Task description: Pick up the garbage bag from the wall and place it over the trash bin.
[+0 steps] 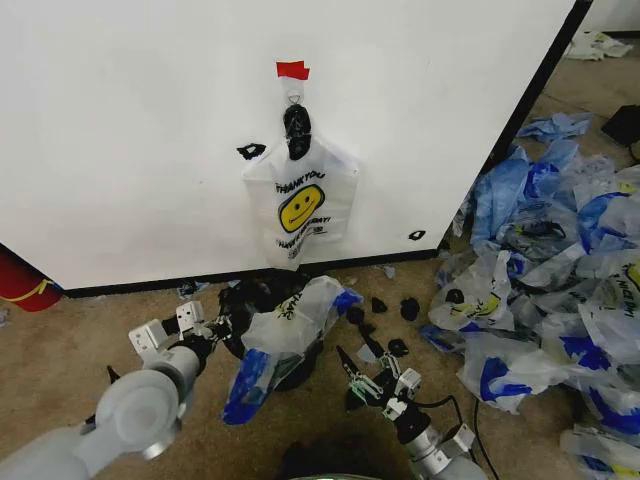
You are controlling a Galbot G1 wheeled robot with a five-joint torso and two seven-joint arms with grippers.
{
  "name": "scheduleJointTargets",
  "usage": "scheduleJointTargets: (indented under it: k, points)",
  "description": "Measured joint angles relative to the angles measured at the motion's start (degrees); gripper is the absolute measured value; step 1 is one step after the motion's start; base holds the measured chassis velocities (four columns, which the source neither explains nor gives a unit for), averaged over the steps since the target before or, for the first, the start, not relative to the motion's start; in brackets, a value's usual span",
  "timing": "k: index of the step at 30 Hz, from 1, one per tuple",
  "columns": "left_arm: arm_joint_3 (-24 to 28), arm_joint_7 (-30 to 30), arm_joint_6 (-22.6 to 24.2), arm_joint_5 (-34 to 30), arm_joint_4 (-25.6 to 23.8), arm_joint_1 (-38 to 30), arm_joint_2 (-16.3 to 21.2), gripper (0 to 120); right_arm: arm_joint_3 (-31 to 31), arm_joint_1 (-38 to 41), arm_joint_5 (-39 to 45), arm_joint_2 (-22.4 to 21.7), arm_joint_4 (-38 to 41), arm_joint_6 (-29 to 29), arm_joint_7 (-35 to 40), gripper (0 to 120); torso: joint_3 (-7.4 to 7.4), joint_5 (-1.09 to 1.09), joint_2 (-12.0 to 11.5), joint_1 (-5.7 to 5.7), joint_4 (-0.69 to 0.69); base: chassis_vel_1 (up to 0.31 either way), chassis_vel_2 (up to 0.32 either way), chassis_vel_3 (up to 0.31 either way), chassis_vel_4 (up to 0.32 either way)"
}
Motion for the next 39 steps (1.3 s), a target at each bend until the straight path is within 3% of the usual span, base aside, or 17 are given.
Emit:
scheduleJointTargets:
  k: [7, 20, 39]
  points:
    - [-1.4, -3.4, -2.2, 3.4, -2.0, 3.2, -5.2, 3, 0.0, 0.3, 0.0, 0.0, 0.2, -0.1, 0.3, 69, 0.00, 0.00, 0.0, 0.00, 0.00, 0.000, 0.000, 0.000, 0.000]
    - [-6.1, -1.2, -3.5, 13.3, -2.3, 10.7, -11.7, 3, -0.8, 1.1, 0.0, -0.8, 0.2, -0.5, 1.0, 69, 0.00, 0.00, 0.0, 0.00, 0.01, 0.000, 0.000, 0.000, 0.000]
    - [-6.1, 1.5, -4.4, 17.1, 3.7, 10.8, -16.2, 3, -1.6, 1.7, 0.0, -1.0, 0.5, -0.6, 1.4, 69, 0.00, 0.00, 0.0, 0.00, 0.01, 0.000, 0.000, 0.000, 0.000]
